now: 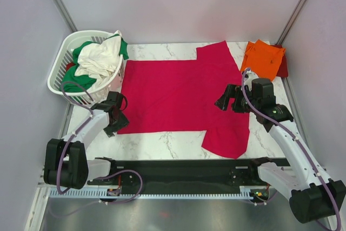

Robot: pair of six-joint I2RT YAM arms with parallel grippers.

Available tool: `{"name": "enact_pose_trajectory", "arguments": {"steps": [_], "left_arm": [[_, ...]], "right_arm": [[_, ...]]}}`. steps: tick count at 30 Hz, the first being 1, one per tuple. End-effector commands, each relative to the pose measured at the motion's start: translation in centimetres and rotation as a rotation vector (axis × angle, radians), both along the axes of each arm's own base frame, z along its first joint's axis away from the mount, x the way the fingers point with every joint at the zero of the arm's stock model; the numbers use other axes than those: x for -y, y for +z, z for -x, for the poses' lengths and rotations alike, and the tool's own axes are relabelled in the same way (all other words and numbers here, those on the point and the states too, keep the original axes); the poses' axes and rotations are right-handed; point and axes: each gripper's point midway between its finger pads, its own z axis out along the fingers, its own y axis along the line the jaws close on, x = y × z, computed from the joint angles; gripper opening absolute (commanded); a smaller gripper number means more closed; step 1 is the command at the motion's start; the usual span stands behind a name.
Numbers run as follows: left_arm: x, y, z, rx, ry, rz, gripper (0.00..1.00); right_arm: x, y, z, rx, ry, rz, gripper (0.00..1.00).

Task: Fold and stack the t-shirts
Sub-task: Fold the tshirt

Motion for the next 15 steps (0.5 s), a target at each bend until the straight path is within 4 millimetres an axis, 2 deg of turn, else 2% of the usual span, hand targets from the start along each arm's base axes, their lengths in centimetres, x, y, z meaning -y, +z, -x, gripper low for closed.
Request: {"name": "enact_pose_trajectory", "arguments": {"steps": [1,7,15], "left_arm": [[-0.7,-0.4,-0.8,0.040,0.068,-0.027,0.68],[-0.5,-1.0,-1.3,0.048,0.069,-0.018,0.65],[-0.5,-1.7,-1.8,0.027,0.060,-0.028,0.51]], "right_arm": [[-0.4,0.2,-0.1,0.015,0.023,-0.003,0.98],[-0.4,-0.1,-0.2,0.008,0.025,0.004,0.98],[-0.3,-0.6,-0.3,-0.002,0.017,0.017,0.98]]}}
